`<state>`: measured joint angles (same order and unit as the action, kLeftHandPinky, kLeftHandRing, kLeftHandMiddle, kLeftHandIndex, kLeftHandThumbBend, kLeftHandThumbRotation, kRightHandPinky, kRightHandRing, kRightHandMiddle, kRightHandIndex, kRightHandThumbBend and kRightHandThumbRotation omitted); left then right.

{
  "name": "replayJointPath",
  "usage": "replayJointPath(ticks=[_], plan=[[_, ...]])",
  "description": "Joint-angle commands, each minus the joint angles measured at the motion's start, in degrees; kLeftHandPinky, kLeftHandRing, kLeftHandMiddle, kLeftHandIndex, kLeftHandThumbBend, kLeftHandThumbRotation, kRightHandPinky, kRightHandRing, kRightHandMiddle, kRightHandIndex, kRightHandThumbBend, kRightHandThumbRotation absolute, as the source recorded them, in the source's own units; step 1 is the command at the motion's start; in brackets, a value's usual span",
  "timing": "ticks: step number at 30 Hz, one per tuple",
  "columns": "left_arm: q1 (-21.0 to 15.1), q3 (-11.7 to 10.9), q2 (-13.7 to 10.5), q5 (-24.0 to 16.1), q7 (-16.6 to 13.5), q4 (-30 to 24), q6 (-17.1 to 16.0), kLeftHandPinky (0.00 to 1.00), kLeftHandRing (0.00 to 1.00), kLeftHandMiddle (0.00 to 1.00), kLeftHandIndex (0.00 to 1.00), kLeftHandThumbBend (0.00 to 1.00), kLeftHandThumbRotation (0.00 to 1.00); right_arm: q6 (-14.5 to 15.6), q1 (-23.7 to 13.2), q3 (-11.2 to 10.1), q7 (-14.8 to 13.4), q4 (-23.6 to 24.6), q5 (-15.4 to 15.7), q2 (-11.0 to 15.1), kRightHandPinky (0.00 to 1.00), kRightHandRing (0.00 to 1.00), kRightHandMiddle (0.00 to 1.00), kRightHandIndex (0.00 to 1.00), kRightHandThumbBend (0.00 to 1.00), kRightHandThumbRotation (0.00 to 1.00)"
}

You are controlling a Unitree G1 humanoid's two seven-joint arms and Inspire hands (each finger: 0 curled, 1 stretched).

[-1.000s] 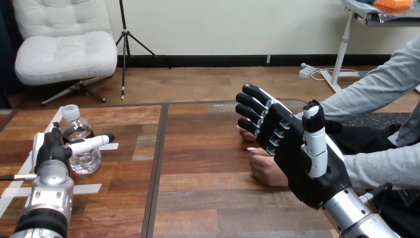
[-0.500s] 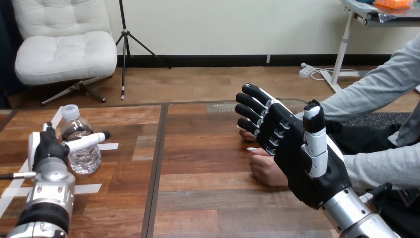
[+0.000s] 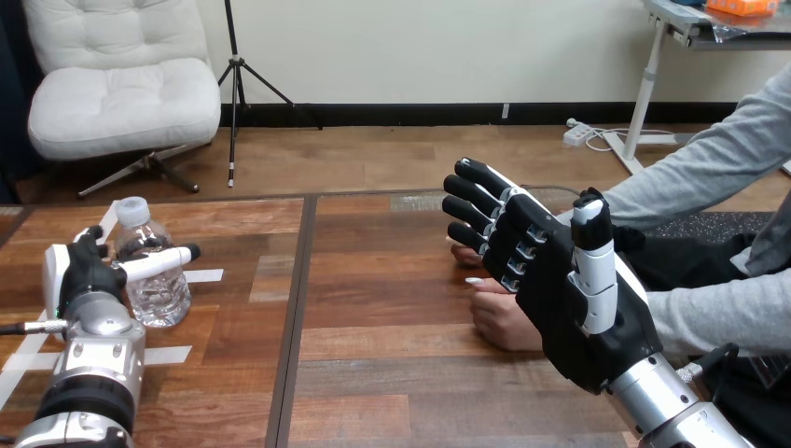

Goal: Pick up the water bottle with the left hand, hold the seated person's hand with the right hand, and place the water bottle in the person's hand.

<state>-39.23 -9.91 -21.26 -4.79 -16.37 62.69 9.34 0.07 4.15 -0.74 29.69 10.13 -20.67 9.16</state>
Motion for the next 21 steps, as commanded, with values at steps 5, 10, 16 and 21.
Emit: replayJointPath(ticks=[5,10,16,21], plan=[[-4.75,0.15,0.86,-0.09,-3.67,1.02,-3.68,0.47,0.50,0.54,0.62,0.78,0.00,-2.02,-2.52,-0.60,0.19,2.50,-1.14,-0.22,0.95,0.94,0.93,0.91,0.95,1.00],[-4.51,0.13,1.21,-0.09,-5.12,0.93,-4.83,0.42,0.45,0.50,0.55,0.75,0.00,-2.20,-2.46,-0.61,0.25,2.45,-1.20,-0.25,0.95,0.94,0.93,0.91,0.95,1.00],[-4.07,0.78,1.08,-0.72,-5.48,1.35,-5.92,0.37,0.42,0.47,0.50,0.74,0.00,-2.01,-2.39,-0.65,0.31,2.49,-1.43,-0.21,0.94,0.94,0.93,0.91,0.95,1.00],[-3.72,1.04,1.16,-0.77,-5.54,0.47,-5.96,0.35,0.41,0.46,0.49,0.75,0.00,-1.77,-2.33,-0.65,-0.01,2.79,-1.36,-0.29,0.94,0.94,0.93,0.91,0.95,1.00]])
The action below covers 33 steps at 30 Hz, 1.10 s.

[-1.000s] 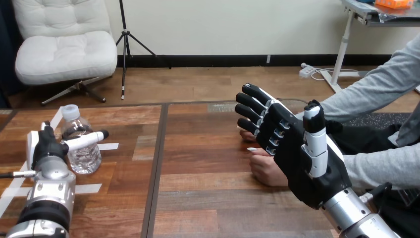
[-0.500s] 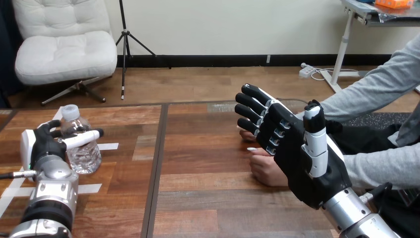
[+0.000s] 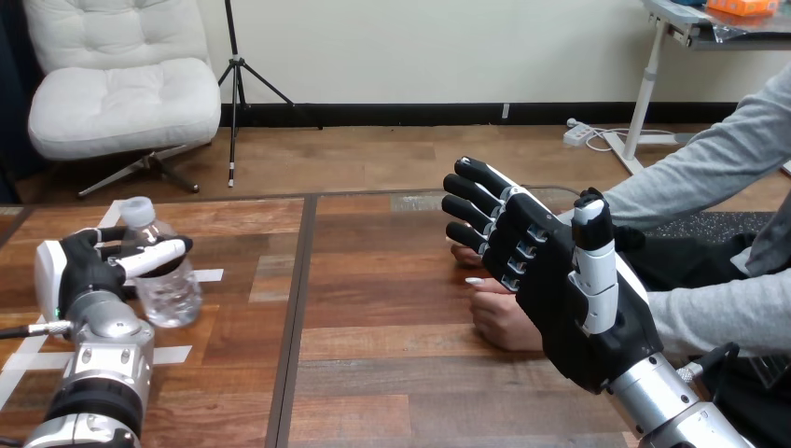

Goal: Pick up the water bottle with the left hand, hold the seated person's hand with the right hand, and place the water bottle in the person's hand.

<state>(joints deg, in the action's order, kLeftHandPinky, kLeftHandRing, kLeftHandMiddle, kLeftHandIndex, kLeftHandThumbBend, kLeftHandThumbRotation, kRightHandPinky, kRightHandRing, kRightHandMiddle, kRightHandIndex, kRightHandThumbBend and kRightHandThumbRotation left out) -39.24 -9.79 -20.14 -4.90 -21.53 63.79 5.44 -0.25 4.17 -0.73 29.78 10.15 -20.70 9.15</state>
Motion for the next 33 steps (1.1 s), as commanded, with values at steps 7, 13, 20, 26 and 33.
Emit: replayJointPath(ticks=[7,13,20,26,33], plan=[[-3.45,1.41,-0.09,-0.99,-0.13,-1.01,-1.79,0.34,0.40,0.45,0.48,0.76,0.00,-1.79,-2.31,-0.63,-0.17,2.77,-1.22,-0.34,0.93,0.94,0.92,0.91,0.95,1.00],[-3.25,1.64,-0.43,-1.04,0.71,-0.68,-2.18,0.35,0.41,0.46,0.48,0.77,0.00,-1.77,-2.30,-0.63,-0.18,2.78,-1.20,-0.30,0.92,0.94,0.92,0.91,0.95,1.00],[-3.06,1.56,-0.55,-0.80,1.44,-0.67,-2.52,0.35,0.41,0.45,0.48,0.78,0.00,-1.64,-2.30,-0.69,-0.20,2.78,-1.21,-0.20,0.92,0.94,0.92,0.91,0.95,1.00],[-2.86,1.56,-0.62,-0.80,1.92,-0.86,-2.67,0.35,0.40,0.45,0.48,0.78,0.00,-1.53,-2.26,-0.67,-0.28,2.92,-1.17,-0.15,0.92,0.94,0.92,0.91,0.95,1.00],[-2.37,1.85,-0.74,-1.12,2.28,-1.37,-3.19,0.34,0.40,0.44,0.48,0.79,0.00,-1.48,-2.29,-0.71,-0.37,2.89,-1.14,-0.13,0.92,0.94,0.92,0.91,0.95,1.00]])
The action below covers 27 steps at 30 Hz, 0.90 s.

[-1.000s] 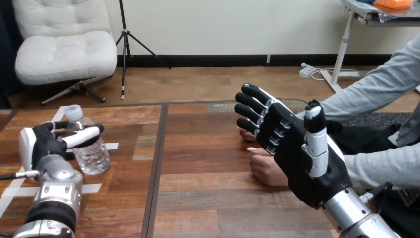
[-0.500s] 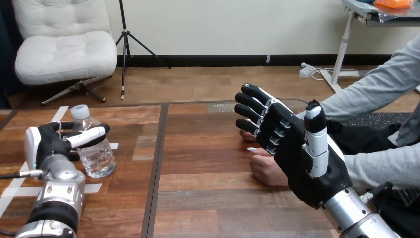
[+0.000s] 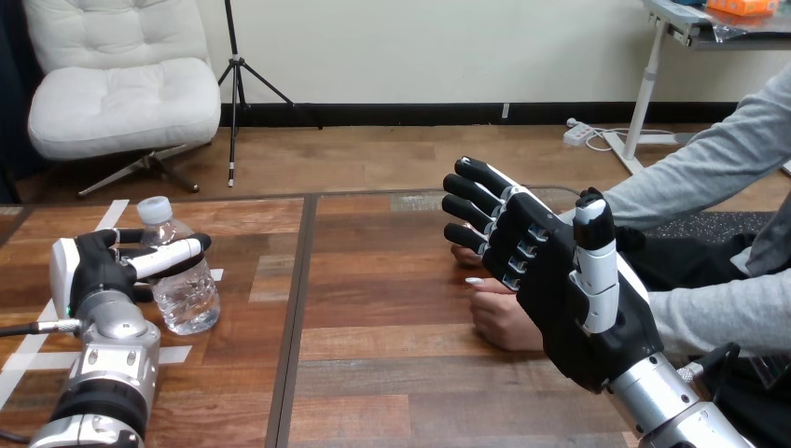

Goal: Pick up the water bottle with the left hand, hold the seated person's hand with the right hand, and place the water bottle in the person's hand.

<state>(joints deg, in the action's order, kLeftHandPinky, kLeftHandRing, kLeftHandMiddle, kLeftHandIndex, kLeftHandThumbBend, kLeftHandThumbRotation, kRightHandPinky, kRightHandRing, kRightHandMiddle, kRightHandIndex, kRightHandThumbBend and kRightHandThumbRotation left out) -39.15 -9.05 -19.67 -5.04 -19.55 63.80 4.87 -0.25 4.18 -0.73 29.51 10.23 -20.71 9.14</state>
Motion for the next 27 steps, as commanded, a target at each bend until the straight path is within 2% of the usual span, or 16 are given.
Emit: replayJointPath(ticks=[1,19,27], plan=[[-2.40,1.16,-1.23,-1.03,0.34,-1.43,-2.73,0.34,0.40,0.44,0.48,0.79,0.00,-1.47,-2.30,-0.70,-0.10,2.81,-1.14,-0.12,0.92,0.94,0.92,0.91,0.95,1.00],[0.03,2.58,-1.43,-2.35,-0.34,-3.27,-7.28,0.34,0.40,0.45,0.47,0.80,0.00,-0.84,-2.46,-0.58,-0.52,2.75,-1.00,-0.14,0.92,0.94,0.92,0.91,0.95,1.00],[2.02,2.69,-1.19,-3.29,-0.84,-6.85,-8.12,0.35,0.41,0.45,0.47,0.79,0.00,-0.60,-2.72,-0.61,-0.61,2.26,-0.86,0.06,0.93,0.94,0.92,0.91,0.95,1.00]])
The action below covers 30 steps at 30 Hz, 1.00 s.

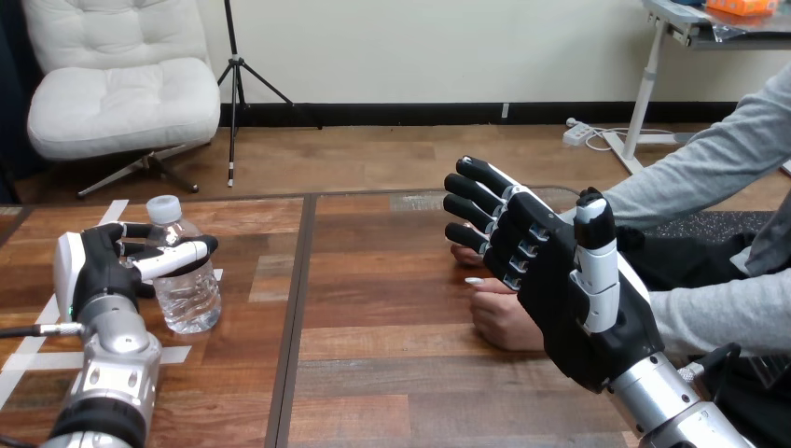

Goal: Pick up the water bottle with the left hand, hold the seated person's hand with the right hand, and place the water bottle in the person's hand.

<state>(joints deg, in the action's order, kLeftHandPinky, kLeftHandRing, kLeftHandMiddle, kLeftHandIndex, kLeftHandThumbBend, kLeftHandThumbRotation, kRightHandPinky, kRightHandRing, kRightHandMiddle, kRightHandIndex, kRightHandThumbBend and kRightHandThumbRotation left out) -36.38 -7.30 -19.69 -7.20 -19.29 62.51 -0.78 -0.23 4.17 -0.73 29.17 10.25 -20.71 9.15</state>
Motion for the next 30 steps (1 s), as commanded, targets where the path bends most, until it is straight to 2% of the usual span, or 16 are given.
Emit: replayJointPath(ticks=[1,7,22,30], plan=[[-0.52,0.95,-1.13,-1.20,-1.14,-6.07,-2.45,0.35,0.41,0.45,0.47,0.79,0.00,-0.64,-2.74,-0.60,-0.28,2.19,-0.84,0.07,0.93,0.94,0.92,0.91,0.95,1.00],[2.06,0.69,-0.80,-1.07,-0.94,-11.45,-1.96,0.36,0.41,0.46,0.47,0.79,0.00,-1.19,-3.01,-0.61,0.02,1.44,-0.70,0.15,0.94,0.95,0.93,0.91,0.94,1.00],[10.25,-0.20,0.41,-0.04,0.93,-29.32,1.48,0.35,0.40,0.46,0.47,0.77,0.00,-1.35,-3.50,-0.62,0.06,0.84,-0.33,0.09,0.94,0.94,0.92,0.91,0.92,1.00],[15.02,-0.75,1.38,0.67,2.37,-40.42,5.34,0.33,0.39,0.45,0.46,0.76,0.00,-1.43,-4.01,-0.62,-0.08,0.11,0.18,0.19,0.94,0.94,0.92,0.91,0.92,1.00]])
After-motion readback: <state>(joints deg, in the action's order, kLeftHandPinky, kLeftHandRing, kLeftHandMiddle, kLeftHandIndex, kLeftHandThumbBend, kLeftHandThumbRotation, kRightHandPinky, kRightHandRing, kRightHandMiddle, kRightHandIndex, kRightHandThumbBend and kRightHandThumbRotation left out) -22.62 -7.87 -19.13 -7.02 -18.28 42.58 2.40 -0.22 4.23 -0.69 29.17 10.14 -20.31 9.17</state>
